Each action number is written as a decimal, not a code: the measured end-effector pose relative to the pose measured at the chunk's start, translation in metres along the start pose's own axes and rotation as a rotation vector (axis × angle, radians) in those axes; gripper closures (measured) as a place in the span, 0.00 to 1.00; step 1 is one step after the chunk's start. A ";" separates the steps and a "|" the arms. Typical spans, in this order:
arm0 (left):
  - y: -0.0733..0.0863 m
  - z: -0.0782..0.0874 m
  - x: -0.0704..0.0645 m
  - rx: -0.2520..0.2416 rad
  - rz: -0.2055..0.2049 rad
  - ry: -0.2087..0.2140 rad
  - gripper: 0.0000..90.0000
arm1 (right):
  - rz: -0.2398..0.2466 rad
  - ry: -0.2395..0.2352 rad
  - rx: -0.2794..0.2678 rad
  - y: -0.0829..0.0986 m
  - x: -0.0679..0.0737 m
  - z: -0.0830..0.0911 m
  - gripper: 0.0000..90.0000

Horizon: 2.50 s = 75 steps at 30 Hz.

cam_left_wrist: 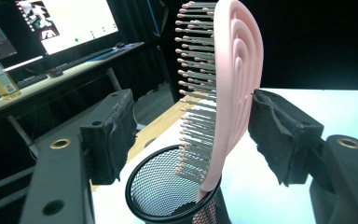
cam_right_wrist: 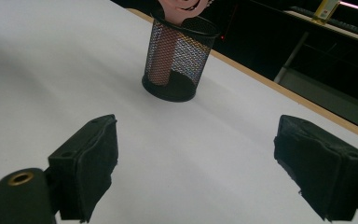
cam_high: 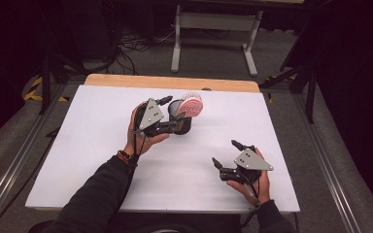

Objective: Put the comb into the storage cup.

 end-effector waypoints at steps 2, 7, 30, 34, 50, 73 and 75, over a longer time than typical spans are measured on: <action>0.001 0.000 0.001 0.011 -0.001 -0.001 0.32 | -0.001 0.002 0.000 0.000 0.000 0.000 0.16; 0.005 0.000 0.000 0.035 0.004 0.027 0.25 | 0.006 0.000 0.004 0.000 0.000 0.000 0.16; 0.021 0.016 0.002 0.037 0.054 0.054 0.02 | 0.005 0.002 0.000 0.001 0.002 -0.001 0.13; 0.024 0.022 0.000 0.033 0.051 0.070 0.03 | 0.008 0.004 -0.009 0.001 0.003 -0.001 0.12; 0.035 0.037 -0.001 0.087 -0.001 0.102 0.03 | 0.011 0.011 -0.025 -0.002 0.002 0.002 0.06; 0.037 0.051 -0.011 0.102 -0.049 0.146 0.04 | 0.025 0.046 -0.064 -0.006 0.004 0.006 0.04; 0.037 0.054 -0.011 0.102 -0.052 0.153 0.04 | 0.025 0.047 -0.064 -0.006 0.004 0.006 0.04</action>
Point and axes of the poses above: each handheld gripper's, and its own axes: z roughly backward along the jaws, y roughly out of its underside, x roughly to its left, the point moved 3 cm from there along -z, roughly forward along the jaws, and after that the axes turned 2 degrees about -x, right-handed, at the moved point
